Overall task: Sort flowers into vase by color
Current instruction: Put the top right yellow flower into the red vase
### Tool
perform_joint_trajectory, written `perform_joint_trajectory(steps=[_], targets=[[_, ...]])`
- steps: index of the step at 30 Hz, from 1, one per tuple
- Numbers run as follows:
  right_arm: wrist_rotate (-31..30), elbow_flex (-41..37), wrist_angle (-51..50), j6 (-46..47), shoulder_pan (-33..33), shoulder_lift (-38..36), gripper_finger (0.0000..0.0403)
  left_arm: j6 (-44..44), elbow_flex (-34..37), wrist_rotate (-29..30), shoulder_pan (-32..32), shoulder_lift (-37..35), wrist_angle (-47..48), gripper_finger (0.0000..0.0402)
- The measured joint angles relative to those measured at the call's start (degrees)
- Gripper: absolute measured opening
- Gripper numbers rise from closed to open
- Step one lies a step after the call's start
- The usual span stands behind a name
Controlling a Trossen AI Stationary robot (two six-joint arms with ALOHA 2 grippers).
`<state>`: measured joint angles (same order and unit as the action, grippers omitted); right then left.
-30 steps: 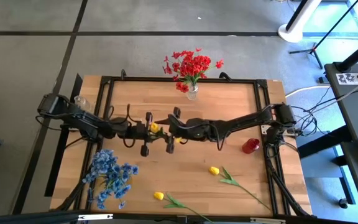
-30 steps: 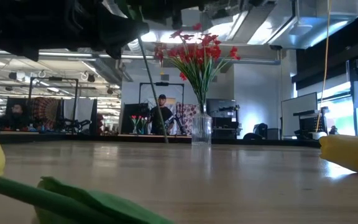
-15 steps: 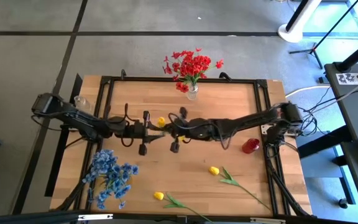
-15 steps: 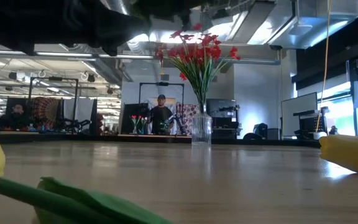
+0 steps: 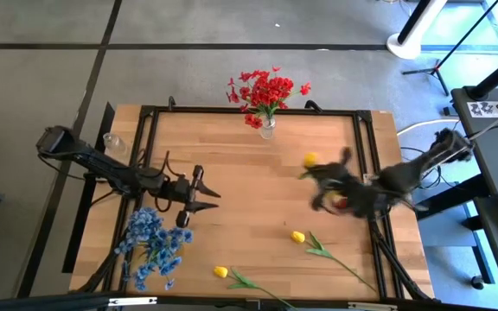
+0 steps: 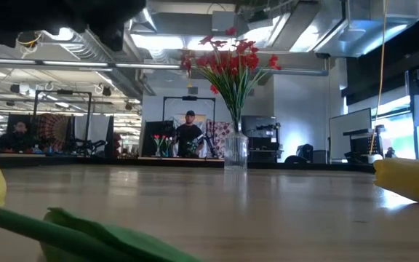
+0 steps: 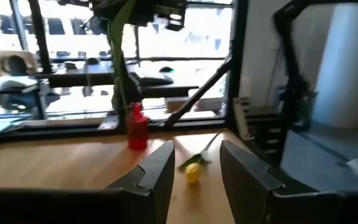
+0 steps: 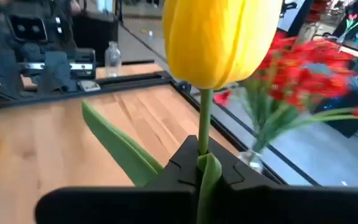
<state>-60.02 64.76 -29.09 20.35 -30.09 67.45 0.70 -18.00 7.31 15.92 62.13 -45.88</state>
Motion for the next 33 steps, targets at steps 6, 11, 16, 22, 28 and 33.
perform_joint_trajectory(steps=[6,11,16,22,28,33], targets=[[-2.4,-0.1,-14.6,9.4,-11.0,-14.7,0.0005,1.8,0.0,0.7,3.6,0.0,-2.1,0.0125],[1.6,-0.1,-17.3,9.1,-15.4,-24.3,0.0003,-2.4,0.0,0.7,5.8,0.3,-7.5,0.0125],[7.0,-0.1,-22.9,7.9,-18.2,-32.0,0.0002,-4.0,0.0,0.7,6.1,0.2,-9.2,0.0125],[9.4,-0.1,-26.0,1.4,-19.8,-36.8,0.0002,-0.2,0.0,0.7,6.1,0.3,-9.1,0.0125],[11.8,-2.8,-23.3,-4.3,-19.8,-37.4,0.0003,2.6,0.0,0.7,6.0,0.3,-9.1,0.0125],[11.6,-5.6,-22.9,-1.9,-19.8,-37.3,0.0003,2.7,0.0,4.4,6.0,0.3,-9.1,0.0125]])
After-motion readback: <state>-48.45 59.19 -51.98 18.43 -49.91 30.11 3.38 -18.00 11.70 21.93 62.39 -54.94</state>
